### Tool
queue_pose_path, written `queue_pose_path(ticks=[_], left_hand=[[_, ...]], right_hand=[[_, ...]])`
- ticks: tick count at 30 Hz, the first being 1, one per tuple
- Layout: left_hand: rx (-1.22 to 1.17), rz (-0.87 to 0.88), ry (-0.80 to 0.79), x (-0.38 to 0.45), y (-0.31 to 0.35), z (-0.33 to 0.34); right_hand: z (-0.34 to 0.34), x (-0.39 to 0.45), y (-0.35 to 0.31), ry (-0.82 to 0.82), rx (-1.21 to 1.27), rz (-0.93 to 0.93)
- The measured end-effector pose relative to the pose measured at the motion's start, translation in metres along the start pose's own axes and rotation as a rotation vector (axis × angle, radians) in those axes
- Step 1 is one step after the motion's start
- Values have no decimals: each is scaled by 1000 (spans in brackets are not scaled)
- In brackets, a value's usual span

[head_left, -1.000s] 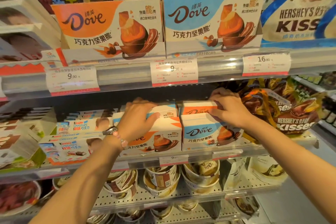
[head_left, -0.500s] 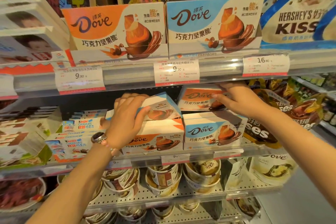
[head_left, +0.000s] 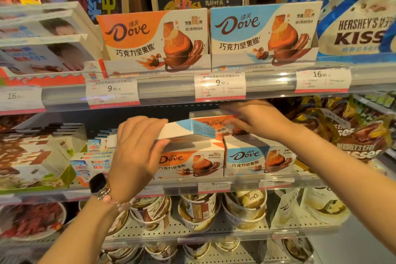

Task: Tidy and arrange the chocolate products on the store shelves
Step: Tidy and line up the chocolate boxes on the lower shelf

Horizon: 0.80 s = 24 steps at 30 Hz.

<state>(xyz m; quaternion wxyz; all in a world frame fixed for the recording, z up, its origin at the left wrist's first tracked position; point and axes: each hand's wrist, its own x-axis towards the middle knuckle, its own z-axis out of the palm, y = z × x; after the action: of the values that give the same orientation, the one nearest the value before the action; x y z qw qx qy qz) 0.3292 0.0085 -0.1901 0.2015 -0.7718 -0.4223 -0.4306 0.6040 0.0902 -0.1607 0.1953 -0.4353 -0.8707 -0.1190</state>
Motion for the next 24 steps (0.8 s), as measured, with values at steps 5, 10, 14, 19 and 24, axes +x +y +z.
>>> queue_pose_path(ticks=[5,10,14,19,24], left_hand=[[55,-5,-2,-7,2,-21],[84,-32,-98,-14,0,-34],[84,-29,-173,-18,1,-40],[88,-20,-234,-23,-2,-47],[65,-36,-268,-25,-5,-46]], right_hand=[[5,17,-25,-17,65,-33],[13,36,-44,-35,141,-121],[17,51,-56,-79,180,-201],[24,64,-67,-192,255,-257],[46,64,-56,-238,313,-187]])
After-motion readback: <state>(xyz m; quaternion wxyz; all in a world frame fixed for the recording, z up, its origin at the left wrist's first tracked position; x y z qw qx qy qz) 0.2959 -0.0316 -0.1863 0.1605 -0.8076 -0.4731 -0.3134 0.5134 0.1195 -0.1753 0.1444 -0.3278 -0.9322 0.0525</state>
